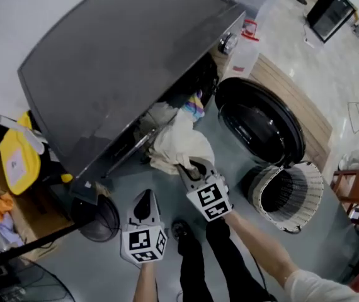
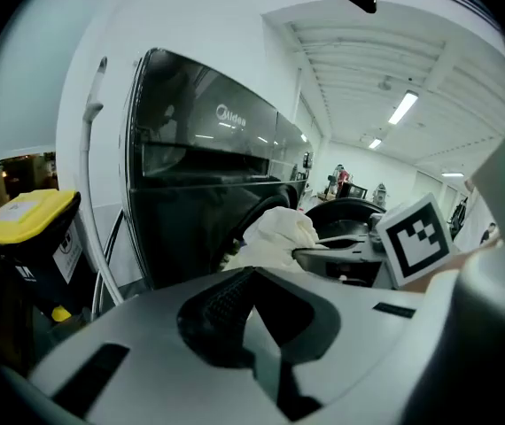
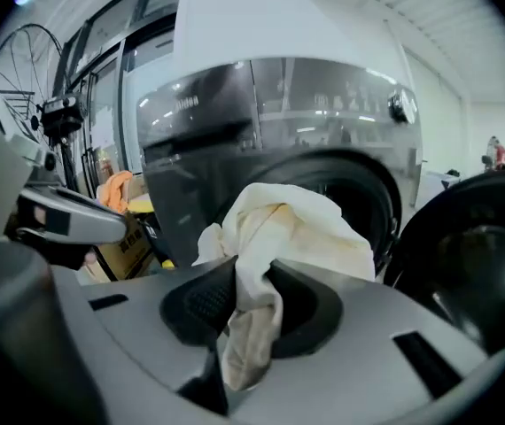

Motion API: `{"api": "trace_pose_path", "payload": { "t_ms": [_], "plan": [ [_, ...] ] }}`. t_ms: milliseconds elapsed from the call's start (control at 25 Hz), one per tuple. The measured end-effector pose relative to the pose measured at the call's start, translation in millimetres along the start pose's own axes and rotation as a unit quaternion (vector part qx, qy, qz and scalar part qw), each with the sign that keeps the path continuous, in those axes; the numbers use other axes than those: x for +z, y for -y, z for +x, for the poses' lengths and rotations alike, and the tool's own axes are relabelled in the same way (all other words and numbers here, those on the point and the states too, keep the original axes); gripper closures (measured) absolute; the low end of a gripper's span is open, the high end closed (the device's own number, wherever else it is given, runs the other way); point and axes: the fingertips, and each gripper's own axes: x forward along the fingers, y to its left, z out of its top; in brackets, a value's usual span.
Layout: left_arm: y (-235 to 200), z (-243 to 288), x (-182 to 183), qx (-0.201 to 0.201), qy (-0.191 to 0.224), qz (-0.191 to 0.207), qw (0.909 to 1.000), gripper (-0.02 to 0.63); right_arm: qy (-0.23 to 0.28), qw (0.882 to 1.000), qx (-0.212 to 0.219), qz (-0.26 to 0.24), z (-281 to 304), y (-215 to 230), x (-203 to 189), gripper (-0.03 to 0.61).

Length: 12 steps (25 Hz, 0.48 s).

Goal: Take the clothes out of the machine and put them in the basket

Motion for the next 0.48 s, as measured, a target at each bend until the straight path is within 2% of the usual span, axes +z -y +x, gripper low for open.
{"api": "trace_pose_path", "payload": {
  "t_ms": [280,480],
  "plan": [
    [30.0,-54.5,66.5,0.011,0.018,0.001,0.9998,0.595,0.007,1.0,-0.006,-0.004,-88.7,-2.4,63.8,0.479],
    [62.0,-89.6,118.8,0.014,0.032,0.005,0.9994,0.595,0.007,1.0,-0.018,0.019,-154.5,3.1,103.7,0.479]
  ]
}}
